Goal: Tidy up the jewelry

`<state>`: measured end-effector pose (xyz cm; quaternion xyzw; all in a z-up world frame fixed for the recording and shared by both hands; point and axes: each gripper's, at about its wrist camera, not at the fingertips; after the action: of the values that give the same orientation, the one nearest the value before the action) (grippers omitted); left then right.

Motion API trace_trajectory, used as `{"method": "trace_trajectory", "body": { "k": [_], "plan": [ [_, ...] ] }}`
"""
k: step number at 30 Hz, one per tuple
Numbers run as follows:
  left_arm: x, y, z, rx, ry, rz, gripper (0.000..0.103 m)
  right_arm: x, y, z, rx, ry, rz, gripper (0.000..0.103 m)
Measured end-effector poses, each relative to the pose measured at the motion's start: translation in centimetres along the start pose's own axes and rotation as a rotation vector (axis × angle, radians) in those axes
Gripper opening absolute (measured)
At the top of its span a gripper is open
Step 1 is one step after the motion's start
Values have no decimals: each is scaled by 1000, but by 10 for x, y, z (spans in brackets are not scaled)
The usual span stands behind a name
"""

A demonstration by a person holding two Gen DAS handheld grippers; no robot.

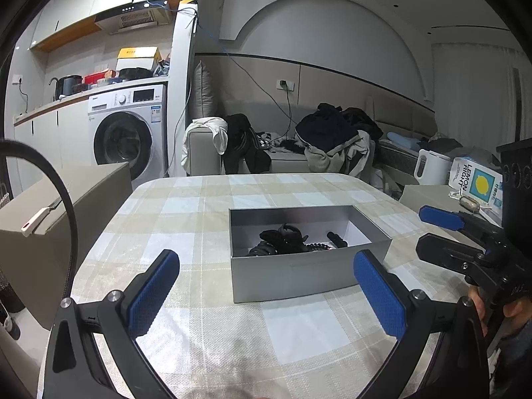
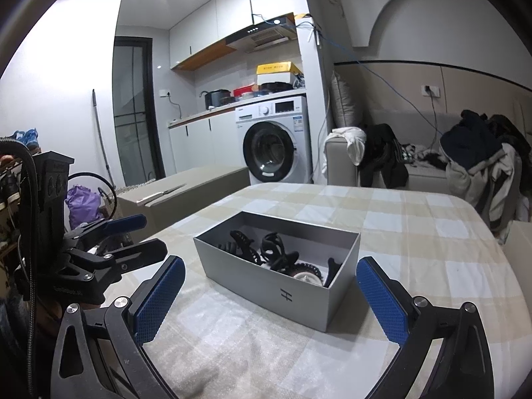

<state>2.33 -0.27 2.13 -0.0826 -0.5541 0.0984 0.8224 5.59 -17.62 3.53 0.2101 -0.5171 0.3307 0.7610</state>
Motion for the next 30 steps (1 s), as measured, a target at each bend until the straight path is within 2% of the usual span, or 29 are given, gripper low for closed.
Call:
{"method": "trace_trajectory", "body": {
  "k": [9,30],
  "plan": [
    [-1,-2,5,2,-21,-7,102,0,4,4,-28,-21,22,103],
    [-2,-4,2,9,-10,-11,102,1,15,8,-39,-36,70,103]
  ]
}}
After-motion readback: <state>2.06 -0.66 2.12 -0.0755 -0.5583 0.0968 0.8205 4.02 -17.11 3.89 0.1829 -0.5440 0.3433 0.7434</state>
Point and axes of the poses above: each gripper's, at about its wrist camera, not at the fingertips, and z roughly against the way its jaws point, y to its left, x to its top, and after that the axes turned 11 degrees about z, right-handed
